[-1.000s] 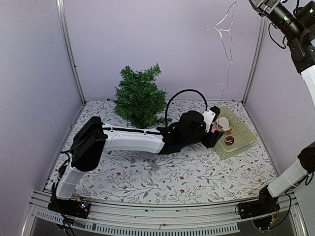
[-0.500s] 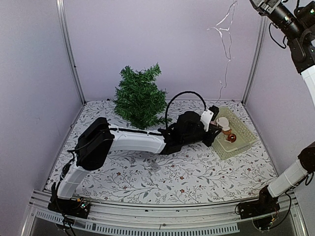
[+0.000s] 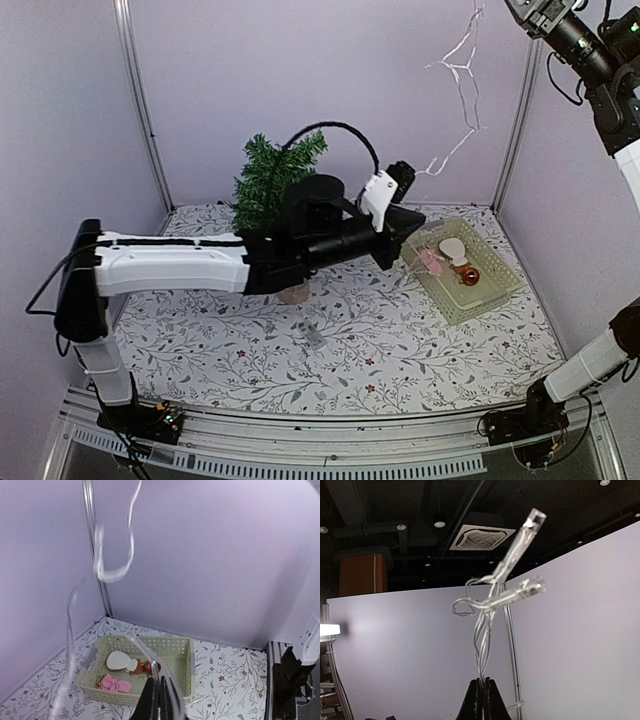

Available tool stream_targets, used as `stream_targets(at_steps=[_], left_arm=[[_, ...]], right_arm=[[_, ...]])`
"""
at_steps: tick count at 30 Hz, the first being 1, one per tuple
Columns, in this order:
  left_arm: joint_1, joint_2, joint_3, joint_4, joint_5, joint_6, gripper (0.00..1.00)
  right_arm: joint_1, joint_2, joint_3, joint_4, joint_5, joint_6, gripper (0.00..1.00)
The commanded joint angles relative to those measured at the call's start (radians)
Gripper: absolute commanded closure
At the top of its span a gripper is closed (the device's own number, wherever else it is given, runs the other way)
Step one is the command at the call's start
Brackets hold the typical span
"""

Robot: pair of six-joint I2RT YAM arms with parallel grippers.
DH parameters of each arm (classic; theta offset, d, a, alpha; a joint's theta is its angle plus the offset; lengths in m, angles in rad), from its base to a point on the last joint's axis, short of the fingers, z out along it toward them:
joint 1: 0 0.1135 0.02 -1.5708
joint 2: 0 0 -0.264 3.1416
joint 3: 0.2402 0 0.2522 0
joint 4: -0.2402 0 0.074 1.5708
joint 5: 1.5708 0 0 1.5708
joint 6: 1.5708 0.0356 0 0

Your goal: Decorate the small christmas tree

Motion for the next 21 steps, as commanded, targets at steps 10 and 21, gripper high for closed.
stream_targets(at_steps=[10, 21], left_arm=[[-0.034, -0.647, -0.358, -0.354, -0.206, 0.118, 1.0], [-0.065, -0.631, -0.645, -0.27, -0.307, 0.105, 1.0]], right_arm=[[0.01, -0.026, -0.282, 0.151, -0.024, 0.099, 1.0], [0.051, -0.04, -0.594, 0.232, -0.051, 0.102, 1.0]])
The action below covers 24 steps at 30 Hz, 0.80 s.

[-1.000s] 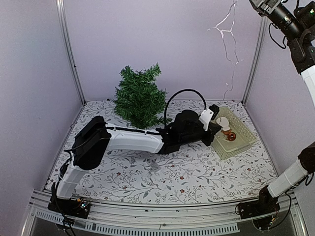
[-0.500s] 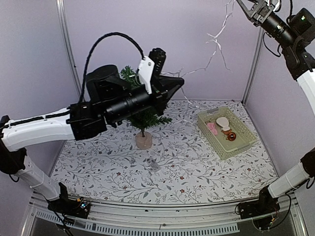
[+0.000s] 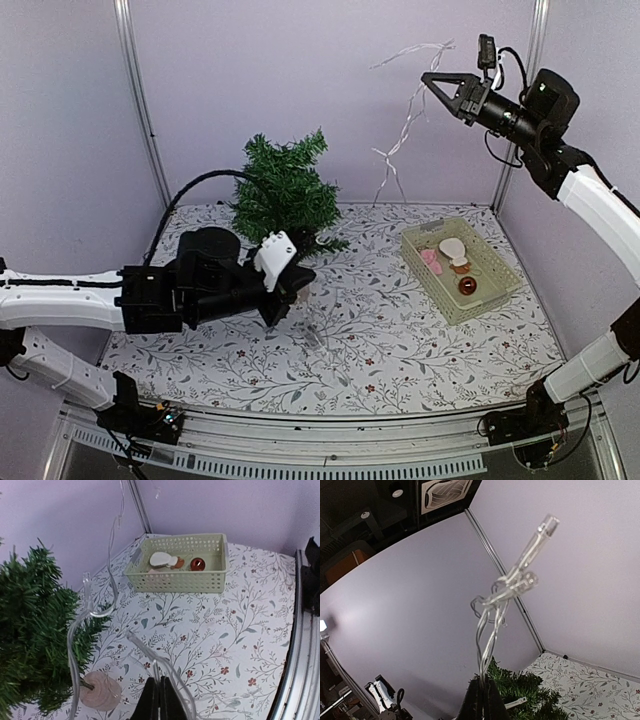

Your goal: Decorate the small christmas tree

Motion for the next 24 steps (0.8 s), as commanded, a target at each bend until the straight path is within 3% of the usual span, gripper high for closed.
stream_targets(at_steps=[1, 5, 9, 12, 18, 24], left_arm=[[-0.026, 0.113, -0.056, 0.142, -0.078, 0.013, 1.0], [-0.028, 0.266, -0.043, 0.268, -0.161, 0.034, 1.0], [-0.033, 0.26, 0.011, 0.25, -0.04, 0.03, 0.62], [-0.038, 0.193, 0.019, 0.195, 0.028, 0.0, 0.48], [-0.032, 0.059, 0.05, 0.093, 0.086, 0.007, 0.38], [0.012, 0.139, 0.223, 0.097, 0.13, 0.052, 0.48]], right_arm=[[0.005, -0.019, -0.073, 0.056, -0.015, -0.008, 1.0], [-0.006, -0.029, -0.131, 0.057, -0.043, -0.027, 1.0], [-0.028, -0.041, -0.189, 0.106, -0.155, -0.048, 1.0], [-0.044, -0.064, -0.246, 0.133, -0.215, -0.059, 1.0], [-0.051, -0.09, -0.329, 0.158, -0.314, -0.059, 1.0], [-0.052, -0.075, -0.379, 0.315, -0.462, 0.022, 1.0]])
